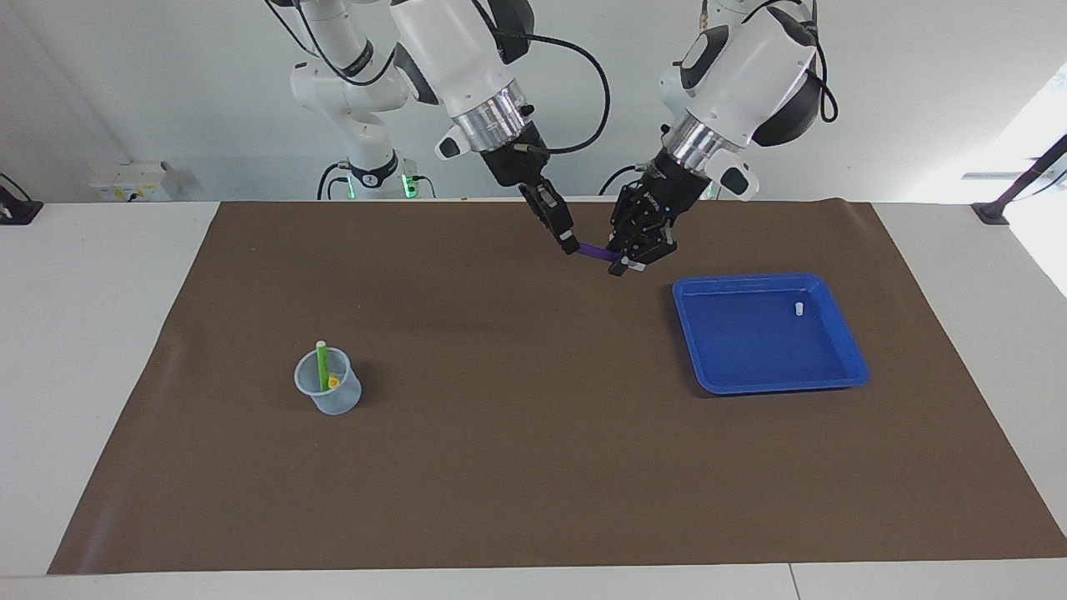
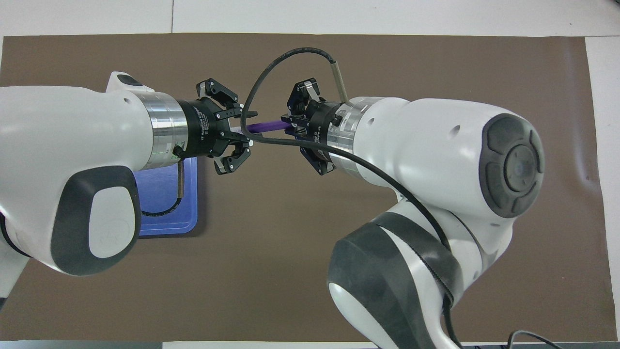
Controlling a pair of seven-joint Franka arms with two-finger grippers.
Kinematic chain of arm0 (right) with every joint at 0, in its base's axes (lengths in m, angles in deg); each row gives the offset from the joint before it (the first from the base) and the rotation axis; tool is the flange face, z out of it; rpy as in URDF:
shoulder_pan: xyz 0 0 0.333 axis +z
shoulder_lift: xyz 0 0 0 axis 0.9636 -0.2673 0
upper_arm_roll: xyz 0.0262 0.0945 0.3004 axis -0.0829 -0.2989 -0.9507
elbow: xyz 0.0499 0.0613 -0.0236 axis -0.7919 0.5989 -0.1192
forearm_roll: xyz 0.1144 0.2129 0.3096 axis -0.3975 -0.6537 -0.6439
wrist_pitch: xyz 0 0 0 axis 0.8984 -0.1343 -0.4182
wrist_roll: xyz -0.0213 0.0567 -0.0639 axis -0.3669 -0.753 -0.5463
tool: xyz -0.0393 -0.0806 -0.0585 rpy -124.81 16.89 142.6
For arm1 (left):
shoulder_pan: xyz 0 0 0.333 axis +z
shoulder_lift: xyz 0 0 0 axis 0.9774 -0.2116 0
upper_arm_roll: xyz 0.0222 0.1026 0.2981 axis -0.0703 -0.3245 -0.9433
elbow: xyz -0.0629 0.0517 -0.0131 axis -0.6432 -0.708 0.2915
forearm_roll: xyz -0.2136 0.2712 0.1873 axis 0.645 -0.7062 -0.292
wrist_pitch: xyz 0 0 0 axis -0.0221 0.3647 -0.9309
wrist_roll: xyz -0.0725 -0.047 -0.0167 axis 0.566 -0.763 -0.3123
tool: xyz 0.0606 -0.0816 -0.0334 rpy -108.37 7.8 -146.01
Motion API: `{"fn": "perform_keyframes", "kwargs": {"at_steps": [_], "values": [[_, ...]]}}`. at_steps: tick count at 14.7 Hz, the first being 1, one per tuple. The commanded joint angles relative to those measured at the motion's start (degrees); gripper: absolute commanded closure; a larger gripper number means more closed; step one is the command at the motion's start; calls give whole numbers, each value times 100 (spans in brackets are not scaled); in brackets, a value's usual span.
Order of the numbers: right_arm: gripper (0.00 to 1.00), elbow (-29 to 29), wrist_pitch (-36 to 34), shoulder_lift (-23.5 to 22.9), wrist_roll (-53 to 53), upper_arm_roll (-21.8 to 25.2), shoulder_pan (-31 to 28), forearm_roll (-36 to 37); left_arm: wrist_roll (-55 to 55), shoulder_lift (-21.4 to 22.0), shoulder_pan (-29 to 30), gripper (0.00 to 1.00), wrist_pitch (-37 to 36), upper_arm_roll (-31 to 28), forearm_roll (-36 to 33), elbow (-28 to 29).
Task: Right arm passes pens to left for tray arrangement
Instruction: 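Grasp the purple pen with the left gripper while the right gripper releases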
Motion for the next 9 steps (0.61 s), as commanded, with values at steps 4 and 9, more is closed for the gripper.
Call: {"fn": "perform_keyframes", "kwargs": {"at_steps": [4, 9], "values": [[100, -100, -61, -78, 51, -88, -42, 108, 90, 60, -66, 100, 410, -80, -319, 114], [15, -100, -166, -86, 7, -71, -60, 353, 99, 60, -4, 100, 419, -80, -328, 105]]}}
